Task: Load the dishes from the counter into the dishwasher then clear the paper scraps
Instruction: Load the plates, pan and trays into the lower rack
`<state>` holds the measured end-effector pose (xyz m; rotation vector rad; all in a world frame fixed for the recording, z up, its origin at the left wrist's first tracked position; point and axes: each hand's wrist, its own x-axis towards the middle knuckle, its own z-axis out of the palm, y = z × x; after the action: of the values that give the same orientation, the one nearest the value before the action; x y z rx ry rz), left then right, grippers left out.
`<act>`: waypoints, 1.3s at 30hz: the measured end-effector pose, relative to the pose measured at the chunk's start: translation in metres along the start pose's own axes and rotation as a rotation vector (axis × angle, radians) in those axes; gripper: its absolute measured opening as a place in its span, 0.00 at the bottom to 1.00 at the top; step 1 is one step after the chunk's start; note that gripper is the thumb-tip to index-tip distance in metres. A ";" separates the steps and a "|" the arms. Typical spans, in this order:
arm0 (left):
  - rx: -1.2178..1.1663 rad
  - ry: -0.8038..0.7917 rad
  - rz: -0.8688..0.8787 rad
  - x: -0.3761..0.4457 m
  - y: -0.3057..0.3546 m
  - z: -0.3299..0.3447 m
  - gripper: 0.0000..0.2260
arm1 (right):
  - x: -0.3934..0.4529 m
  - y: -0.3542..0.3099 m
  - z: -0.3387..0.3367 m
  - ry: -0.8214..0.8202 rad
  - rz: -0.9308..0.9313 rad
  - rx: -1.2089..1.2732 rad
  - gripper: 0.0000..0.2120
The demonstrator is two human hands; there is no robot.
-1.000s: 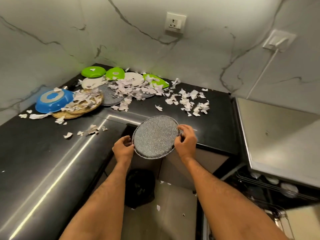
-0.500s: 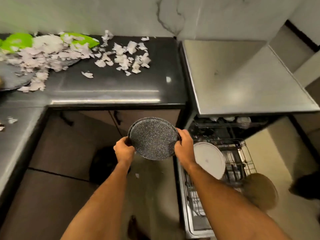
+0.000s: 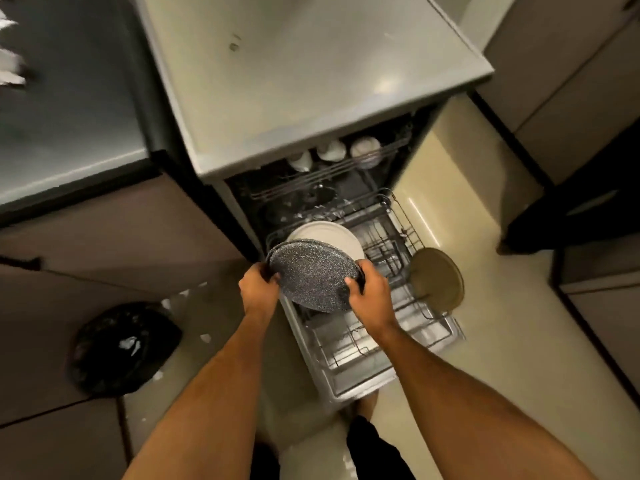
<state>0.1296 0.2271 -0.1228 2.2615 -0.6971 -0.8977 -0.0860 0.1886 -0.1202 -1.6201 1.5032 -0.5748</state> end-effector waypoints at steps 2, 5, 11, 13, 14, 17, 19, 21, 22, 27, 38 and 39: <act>0.035 -0.037 0.020 -0.001 0.013 0.028 0.15 | 0.000 0.022 -0.015 0.026 0.025 -0.002 0.11; 0.089 -0.076 0.062 -0.002 0.033 0.074 0.16 | -0.002 0.060 -0.036 0.080 0.071 0.005 0.07; 0.214 -0.234 0.189 -0.004 0.066 0.190 0.16 | -0.004 0.141 -0.078 0.284 0.166 0.028 0.08; 0.235 -0.271 0.204 -0.001 0.072 0.226 0.17 | -0.001 0.166 -0.088 0.339 0.204 0.030 0.08; 0.242 -0.291 0.209 0.000 0.075 0.240 0.17 | 0.001 0.176 -0.091 0.362 0.224 0.031 0.07; 0.290 -0.359 0.247 0.006 0.081 0.291 0.19 | 0.008 0.213 -0.101 0.446 0.265 0.016 0.06; 0.305 -0.416 0.273 0.008 0.086 0.320 0.19 | 0.012 0.234 -0.106 0.488 0.266 0.016 0.07; 0.307 -0.473 0.291 0.011 0.091 0.349 0.17 | 0.018 0.256 -0.108 0.526 0.288 0.026 0.08; 0.305 -0.494 0.298 0.013 0.092 0.363 0.16 | 0.021 0.266 -0.109 0.547 0.301 0.035 0.10; 0.327 -0.530 0.310 0.024 0.099 0.421 0.20 | 0.037 0.306 -0.114 0.611 0.347 0.058 0.12; 0.332 -0.599 0.272 0.046 0.088 0.458 0.21 | 0.062 0.343 -0.107 0.600 0.354 0.043 0.12; 0.338 -0.601 0.263 0.048 0.086 0.459 0.21 | 0.064 0.344 -0.105 0.591 0.355 0.042 0.13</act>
<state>-0.1981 -0.0166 -0.3545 2.0959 -1.4686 -1.4253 -0.3577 0.1212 -0.3544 -1.1529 2.1314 -0.9223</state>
